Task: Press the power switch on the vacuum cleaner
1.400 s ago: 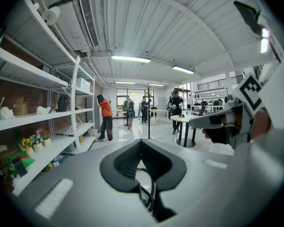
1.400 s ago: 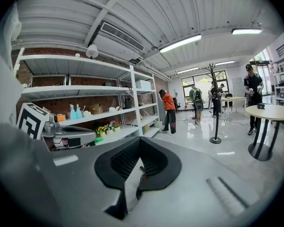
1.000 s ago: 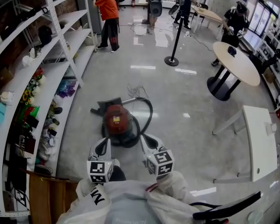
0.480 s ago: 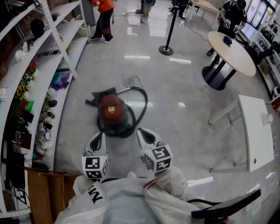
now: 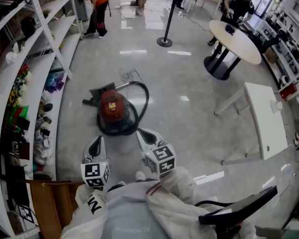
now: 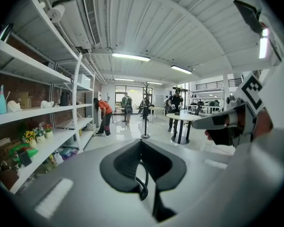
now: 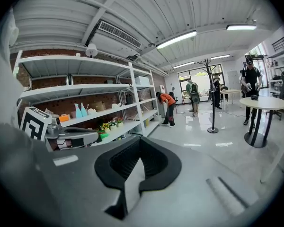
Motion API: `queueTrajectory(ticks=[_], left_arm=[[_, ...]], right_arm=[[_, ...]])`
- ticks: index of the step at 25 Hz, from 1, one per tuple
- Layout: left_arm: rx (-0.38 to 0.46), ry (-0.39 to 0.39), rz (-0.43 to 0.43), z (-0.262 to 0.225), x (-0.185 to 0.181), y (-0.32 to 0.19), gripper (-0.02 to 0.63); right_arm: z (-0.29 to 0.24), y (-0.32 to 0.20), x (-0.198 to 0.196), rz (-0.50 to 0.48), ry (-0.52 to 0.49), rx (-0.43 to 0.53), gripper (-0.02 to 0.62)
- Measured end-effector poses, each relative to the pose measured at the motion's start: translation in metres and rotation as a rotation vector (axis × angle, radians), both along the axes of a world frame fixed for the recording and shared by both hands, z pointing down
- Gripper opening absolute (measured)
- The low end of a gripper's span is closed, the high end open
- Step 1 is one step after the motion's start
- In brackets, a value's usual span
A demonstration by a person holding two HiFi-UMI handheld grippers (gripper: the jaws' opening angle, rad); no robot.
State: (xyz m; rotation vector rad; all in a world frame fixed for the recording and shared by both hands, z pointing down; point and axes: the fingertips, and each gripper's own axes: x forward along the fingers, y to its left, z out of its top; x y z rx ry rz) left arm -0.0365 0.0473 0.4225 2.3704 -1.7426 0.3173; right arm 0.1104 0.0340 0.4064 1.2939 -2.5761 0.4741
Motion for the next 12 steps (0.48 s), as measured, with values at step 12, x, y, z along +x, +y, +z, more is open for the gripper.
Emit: queueTrajectory(ticks=[12], left_arm=[[0.008,0.007,0.013,-0.008,-0.041,0.039,0.0]], right_arm=[[-0.006,0.043,-0.054,-0.008,0.003,-0.015,0.0]])
